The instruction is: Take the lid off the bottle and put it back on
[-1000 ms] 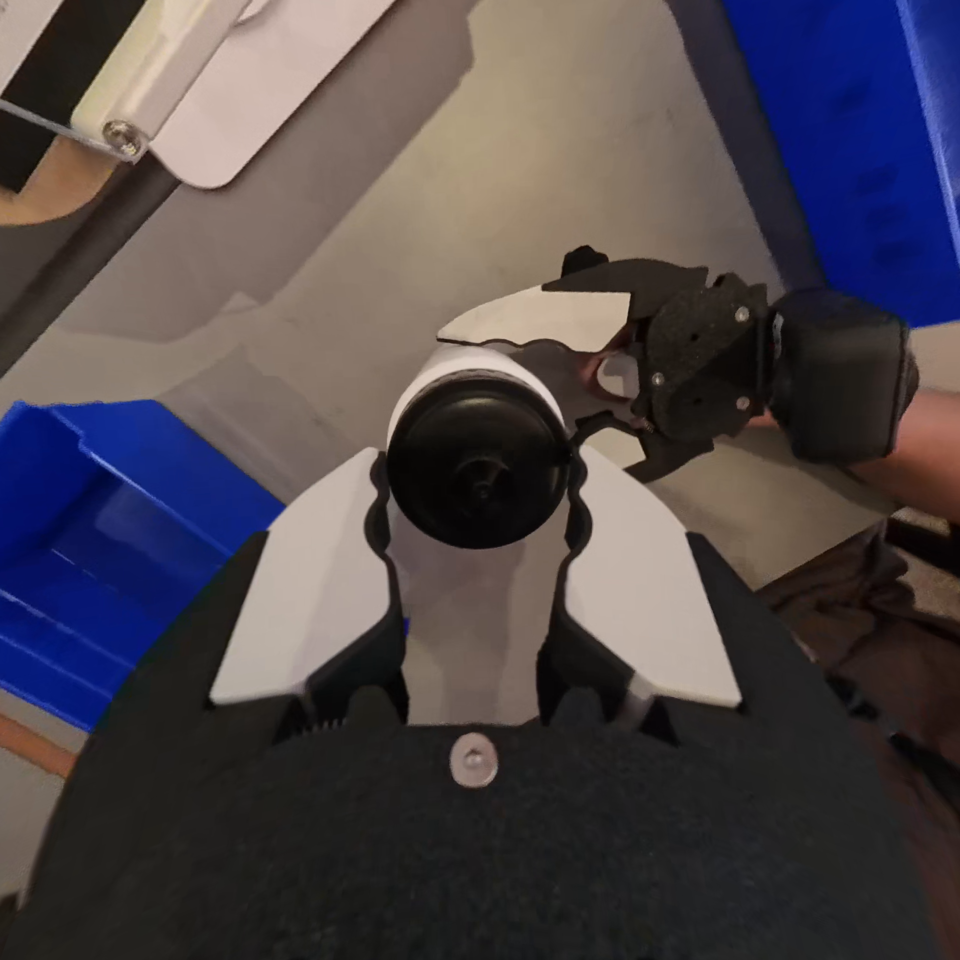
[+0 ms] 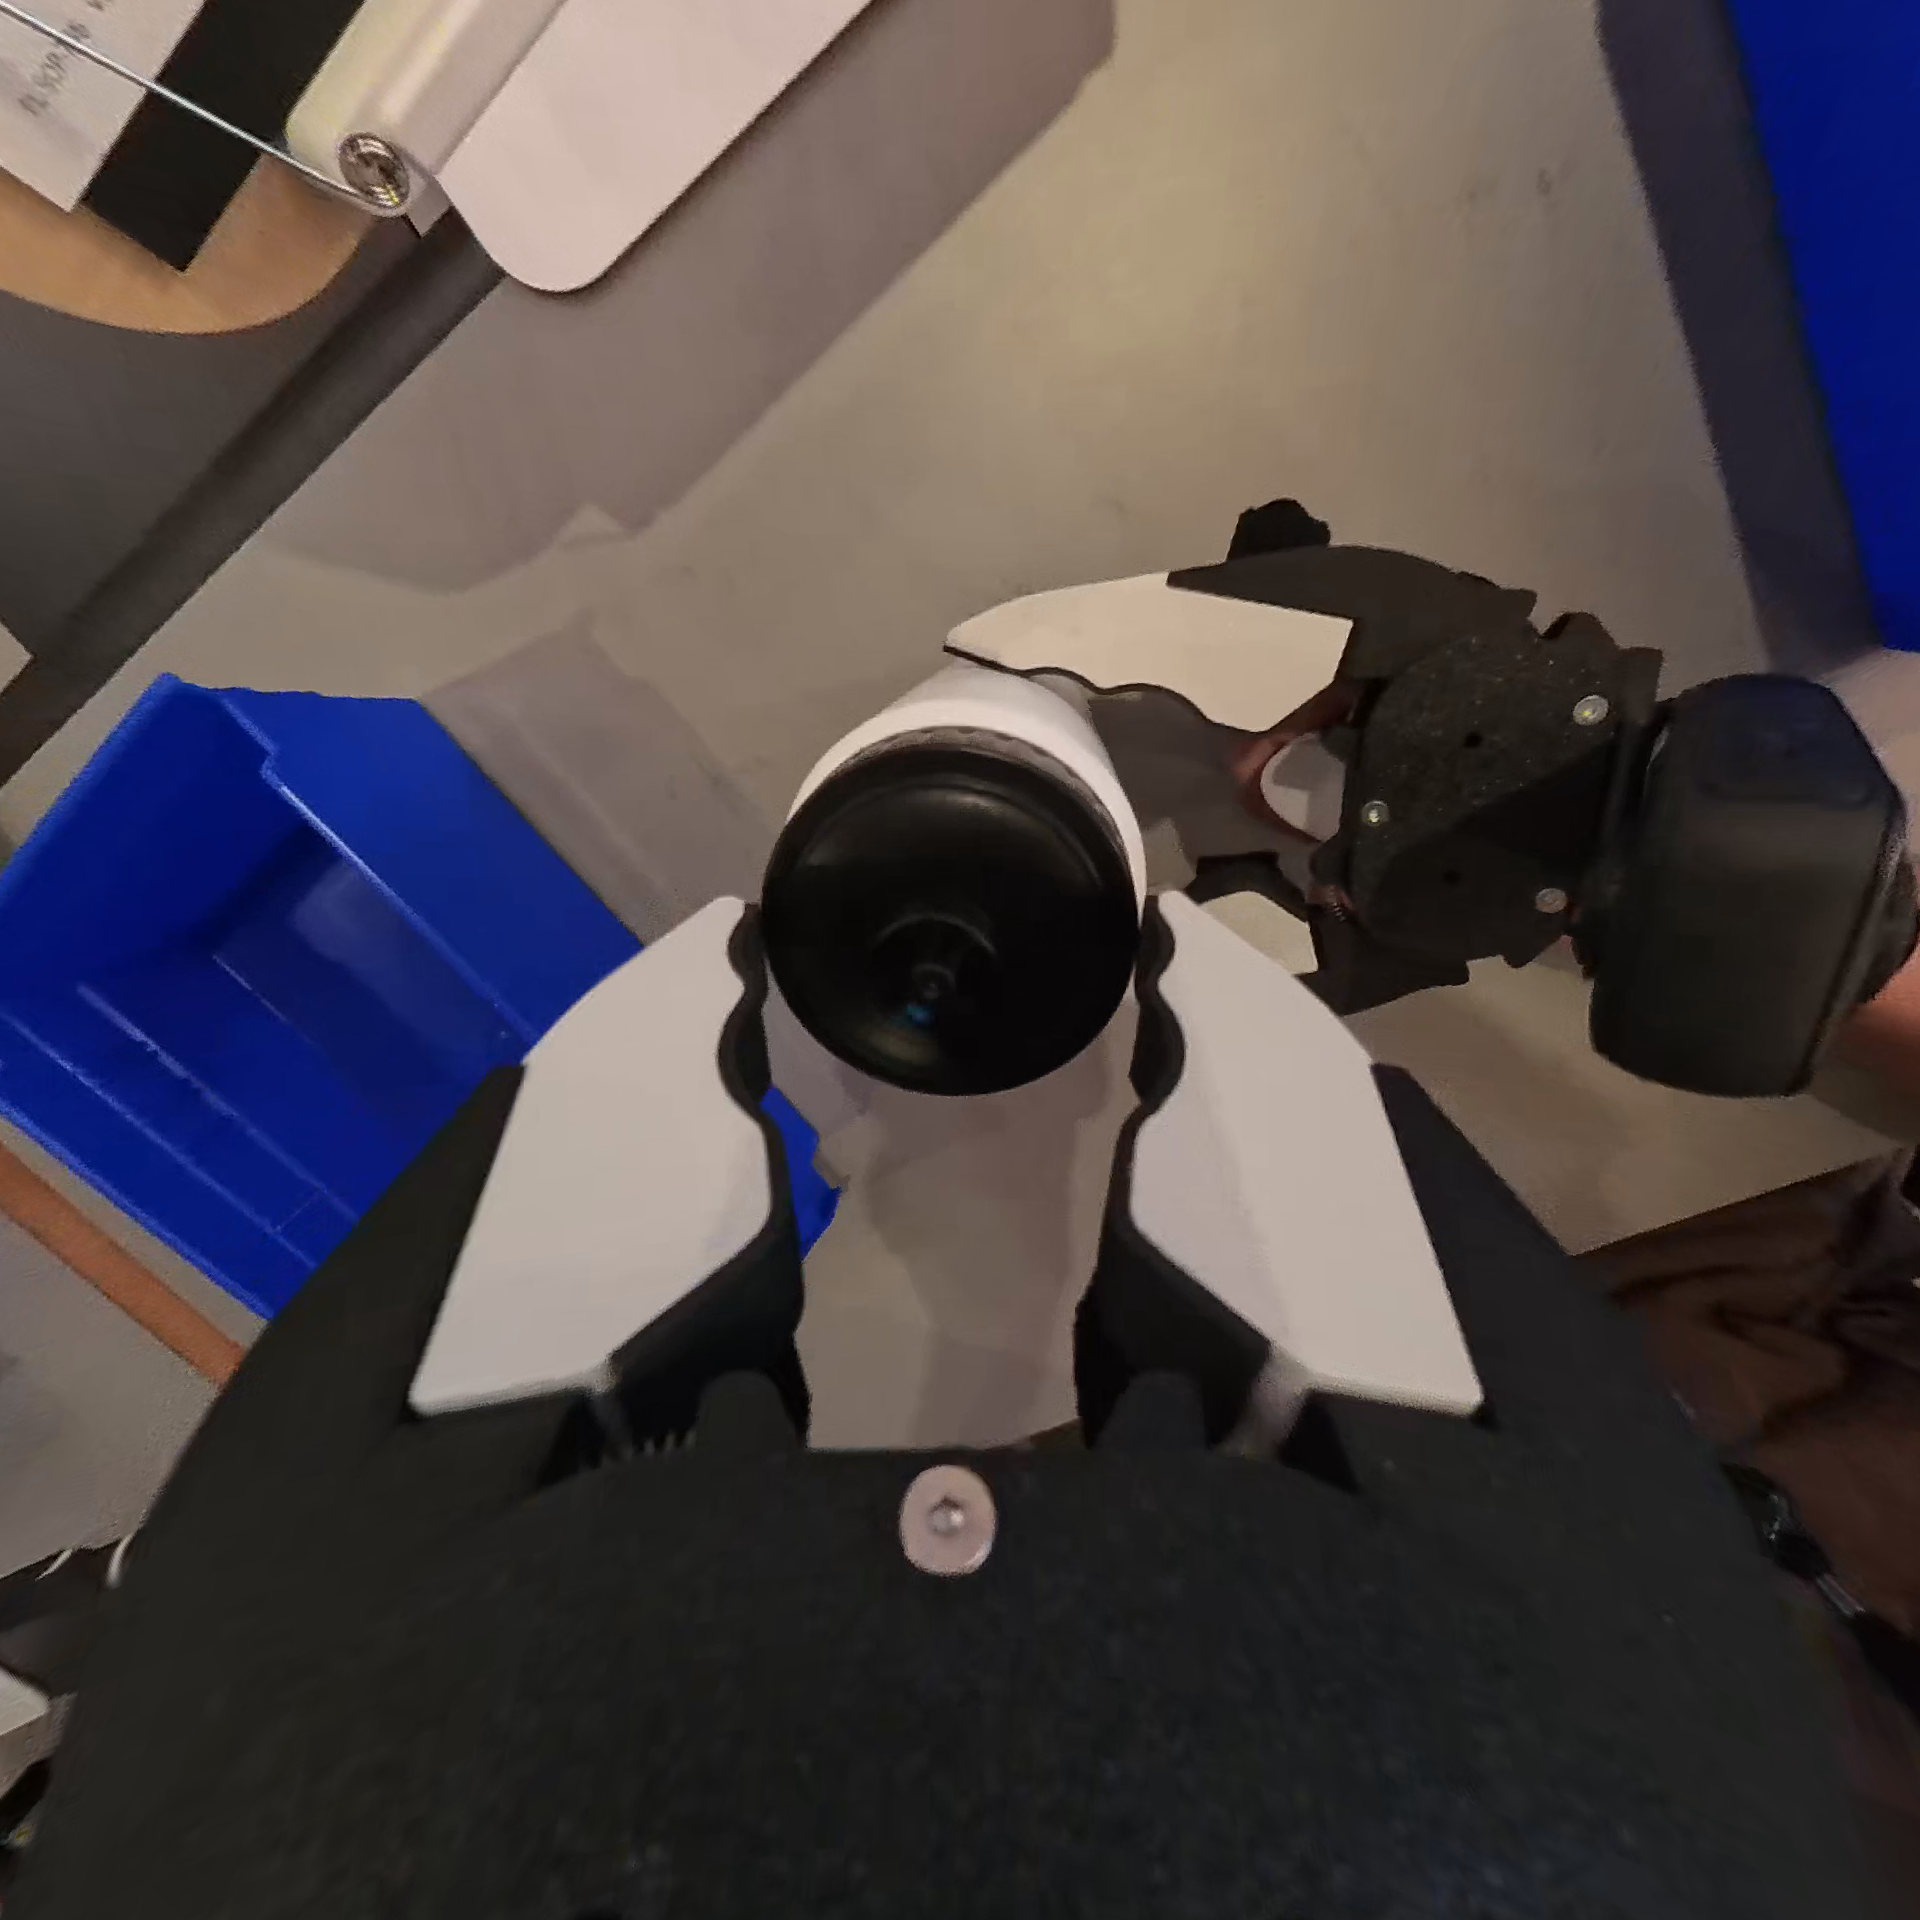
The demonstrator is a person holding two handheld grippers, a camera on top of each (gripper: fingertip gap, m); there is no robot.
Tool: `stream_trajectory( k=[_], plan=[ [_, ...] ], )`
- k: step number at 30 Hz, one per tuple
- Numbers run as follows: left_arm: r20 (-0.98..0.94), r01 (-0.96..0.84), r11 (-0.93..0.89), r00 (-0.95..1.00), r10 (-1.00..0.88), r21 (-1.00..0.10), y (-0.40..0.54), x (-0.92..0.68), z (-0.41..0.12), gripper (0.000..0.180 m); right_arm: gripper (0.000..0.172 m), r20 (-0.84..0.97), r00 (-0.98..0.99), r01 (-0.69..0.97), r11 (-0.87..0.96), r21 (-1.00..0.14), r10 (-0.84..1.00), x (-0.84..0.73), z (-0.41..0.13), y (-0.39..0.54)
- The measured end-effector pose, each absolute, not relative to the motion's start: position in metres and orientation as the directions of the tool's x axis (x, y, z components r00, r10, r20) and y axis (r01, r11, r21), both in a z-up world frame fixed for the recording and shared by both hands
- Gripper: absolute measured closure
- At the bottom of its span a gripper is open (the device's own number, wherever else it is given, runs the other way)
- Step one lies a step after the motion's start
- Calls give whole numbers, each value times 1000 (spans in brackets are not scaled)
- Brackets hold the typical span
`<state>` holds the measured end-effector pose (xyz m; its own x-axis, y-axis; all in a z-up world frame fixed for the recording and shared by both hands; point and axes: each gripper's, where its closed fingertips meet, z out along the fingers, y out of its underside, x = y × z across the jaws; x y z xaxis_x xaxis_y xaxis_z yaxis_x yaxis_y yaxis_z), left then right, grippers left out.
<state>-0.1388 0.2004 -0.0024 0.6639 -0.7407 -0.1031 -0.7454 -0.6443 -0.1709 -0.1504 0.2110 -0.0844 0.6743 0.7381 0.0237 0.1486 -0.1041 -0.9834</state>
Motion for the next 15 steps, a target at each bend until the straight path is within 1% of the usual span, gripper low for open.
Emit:
stream_trajectory(
  k=[3, 5, 9, 12, 13, 15],
  plan=[
    [-100, -791, -596, 610, -786, -134, 200, -139, -3, 113, 90, 22, 673, 147, -104, -984, 739, -151, -84, 211],
    [-107, -854, -510, 519, -848, -100, 200, -138, -3, 113, 90, 17, 670, 141, -105, -984, 742, -150, -85, 211],
    [-149, -981, -190, 194, -970, -37, 199, -136, -4, 113, 90, 0, 648, 120, -102, -988, 762, -149, -85, 210],
    [-213, -998, 70, -70, -975, 8, 198, -137, -6, 112, 91, 1, 630, 119, -95, -988, 776, -149, -84, 209],
    [-223, -994, 108, -110, -969, 25, 198, -138, -6, 112, 91, 2, 629, 122, -96, -988, 777, -149, -85, 209],
    [-227, -993, 109, -116, -967, 43, 200, -140, -6, 112, 91, 6, 632, 127, -96, -987, 775, -150, -85, 209]
  ],
)
